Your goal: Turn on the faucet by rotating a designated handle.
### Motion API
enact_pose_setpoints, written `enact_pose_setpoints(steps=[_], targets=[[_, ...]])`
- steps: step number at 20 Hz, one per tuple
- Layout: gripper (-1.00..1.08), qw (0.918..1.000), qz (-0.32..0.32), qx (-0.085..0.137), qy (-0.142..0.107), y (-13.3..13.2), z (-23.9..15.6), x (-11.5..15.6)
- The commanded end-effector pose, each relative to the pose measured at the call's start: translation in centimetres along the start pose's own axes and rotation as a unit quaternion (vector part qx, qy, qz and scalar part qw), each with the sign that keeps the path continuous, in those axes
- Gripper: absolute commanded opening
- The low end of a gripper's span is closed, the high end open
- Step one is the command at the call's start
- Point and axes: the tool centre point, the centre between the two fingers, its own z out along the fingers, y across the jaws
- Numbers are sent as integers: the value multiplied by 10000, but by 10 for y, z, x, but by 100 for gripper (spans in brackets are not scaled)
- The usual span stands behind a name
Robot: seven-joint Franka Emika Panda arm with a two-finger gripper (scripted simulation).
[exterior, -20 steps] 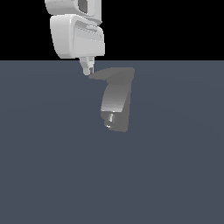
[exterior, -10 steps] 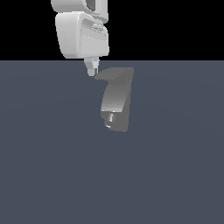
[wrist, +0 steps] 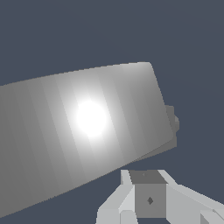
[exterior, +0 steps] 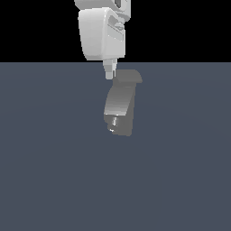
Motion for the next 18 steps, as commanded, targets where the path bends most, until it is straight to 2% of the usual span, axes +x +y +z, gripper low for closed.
enact_pose_setpoints(steps=[1, 7, 8, 18], targets=[[-100, 9998, 167, -98, 20, 1, 9, 30], [-100, 9998, 174, -130, 31, 5, 11, 58], [-100, 10000, 45, 16, 12, -1, 0, 39], [-100, 9999, 101, -47, 22, -31, 5, 82]])
